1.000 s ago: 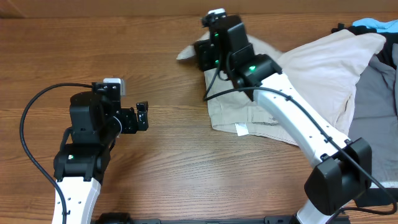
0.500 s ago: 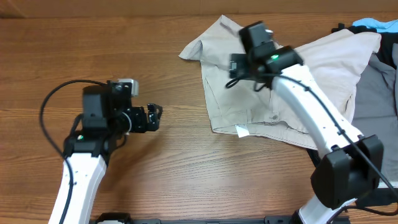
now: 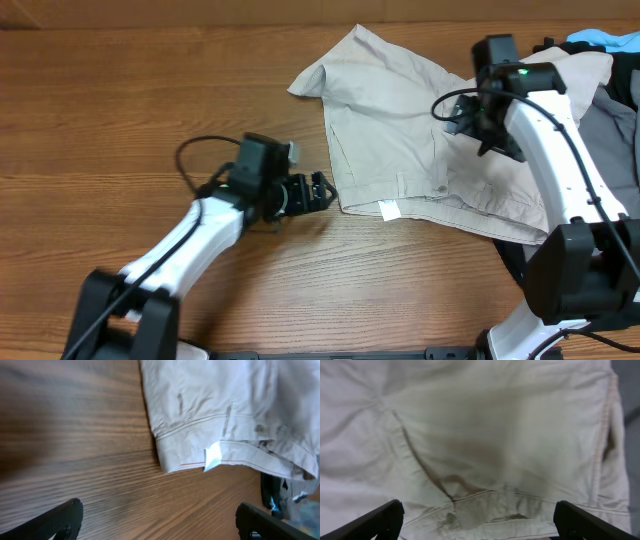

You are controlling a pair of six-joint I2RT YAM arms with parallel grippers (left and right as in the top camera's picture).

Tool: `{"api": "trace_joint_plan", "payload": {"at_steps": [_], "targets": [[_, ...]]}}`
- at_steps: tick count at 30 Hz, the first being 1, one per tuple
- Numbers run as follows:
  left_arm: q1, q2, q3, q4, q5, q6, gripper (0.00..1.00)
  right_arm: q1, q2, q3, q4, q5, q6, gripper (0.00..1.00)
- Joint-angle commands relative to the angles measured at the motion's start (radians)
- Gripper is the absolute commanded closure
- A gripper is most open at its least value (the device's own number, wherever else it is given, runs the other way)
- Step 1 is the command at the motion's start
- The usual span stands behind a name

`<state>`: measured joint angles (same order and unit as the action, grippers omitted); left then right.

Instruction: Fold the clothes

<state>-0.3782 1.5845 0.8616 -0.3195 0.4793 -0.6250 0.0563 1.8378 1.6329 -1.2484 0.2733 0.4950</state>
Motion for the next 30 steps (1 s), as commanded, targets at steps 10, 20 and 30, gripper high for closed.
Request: {"api": "trace_joint_plan", "payload": {"at_steps": [10,20,30], "targets": [[-0.134,0.293,0.019,0.454,0.0,-0.322,0.13,-0.089,0.003,0.018,-0.051,0.013,0.01,0.0],[-0.101,0.316,0.019,0.496,0.099,-0.3,0.96,-0.092,0.003,0.018,-0.066,0.014,0.01,0.0],[0.443,0.119,0.02,0.098,0.33,0.018,0.96,-0.148,0.003,0.018,-0.085,0.018,0.003,0.0]]}}
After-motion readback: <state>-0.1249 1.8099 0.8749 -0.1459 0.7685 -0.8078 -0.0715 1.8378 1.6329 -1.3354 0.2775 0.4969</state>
